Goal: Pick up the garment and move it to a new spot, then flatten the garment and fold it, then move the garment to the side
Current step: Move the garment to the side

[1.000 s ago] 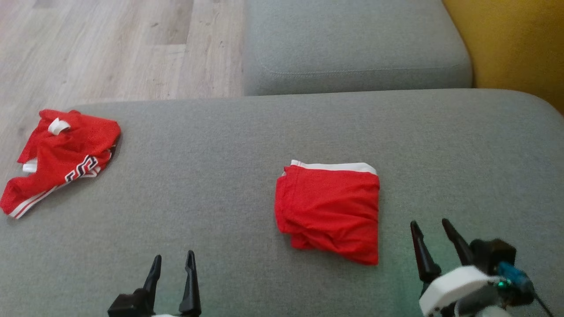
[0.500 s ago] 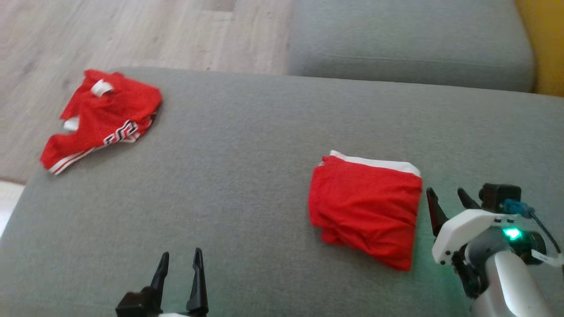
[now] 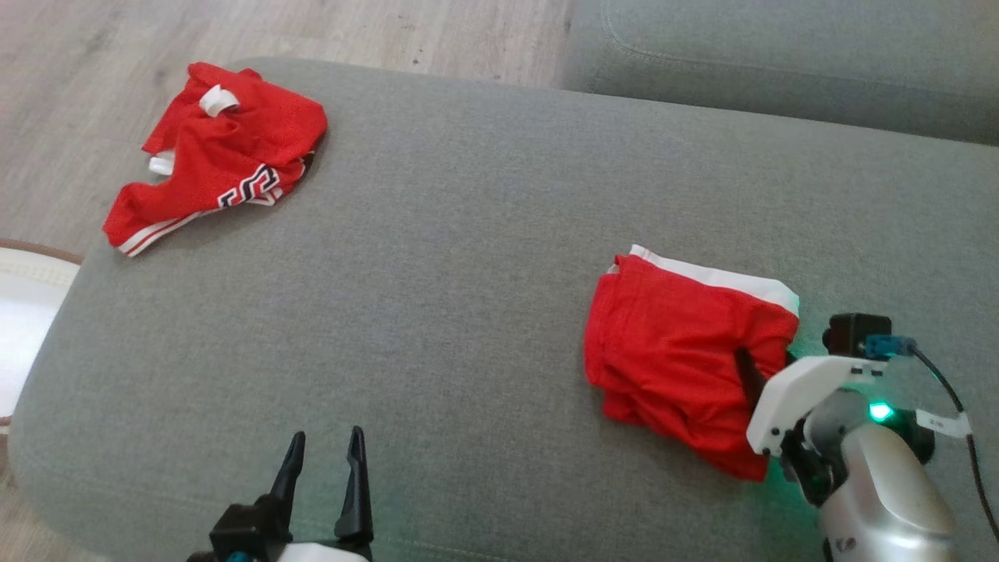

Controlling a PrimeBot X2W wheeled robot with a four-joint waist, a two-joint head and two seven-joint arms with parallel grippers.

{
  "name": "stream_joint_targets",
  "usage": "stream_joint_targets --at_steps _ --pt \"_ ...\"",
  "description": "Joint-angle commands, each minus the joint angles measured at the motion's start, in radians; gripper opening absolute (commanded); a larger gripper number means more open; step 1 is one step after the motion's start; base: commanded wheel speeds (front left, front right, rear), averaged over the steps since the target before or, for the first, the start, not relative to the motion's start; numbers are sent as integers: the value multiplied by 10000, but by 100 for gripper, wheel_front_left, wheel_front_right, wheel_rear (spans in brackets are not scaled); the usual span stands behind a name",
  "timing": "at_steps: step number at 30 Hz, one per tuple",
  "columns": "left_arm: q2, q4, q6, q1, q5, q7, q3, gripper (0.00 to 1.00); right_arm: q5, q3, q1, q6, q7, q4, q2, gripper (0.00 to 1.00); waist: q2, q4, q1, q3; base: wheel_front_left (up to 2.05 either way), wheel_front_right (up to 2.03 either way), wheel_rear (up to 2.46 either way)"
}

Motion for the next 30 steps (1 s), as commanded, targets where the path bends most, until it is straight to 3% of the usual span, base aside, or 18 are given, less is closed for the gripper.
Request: stream_joint_targets --at_steps 1,3,4,11,22,30 --pt "-9 -228 -21 -523 109 -125 336 100 66 341 -437 39 -77 -44 -31 44 0 -94 -1 55 0 0 0" --pt "-2 -241 -32 -560 149 -125 339 100 139 469 -583 39 -280 44 -31 9 0 -260 -1 129 0 0 0" --pt "3 -253 -41 -582 168 -126 332 100 138 501 -657 39 -414 55 -31 0 0 -359 -1 166 0 0 0" --pt "68 -463 -11 -750 315 -125 344 100 -363 532 -1209 39 -998 -189 -201 0 0 -1526 -1 488 0 0 0" --pt "268 -858 3 -1337 596 14 304 100 -558 345 -1745 39 -1009 -1287 -863 0 0 -4110 -1 1328 0 0 0" --pt "448 -1051 -17 -1930 824 332 171 100 -456 371 -2263 39 -1069 -1397 -853 0 0 -4777 -1 1860 0 0 0"
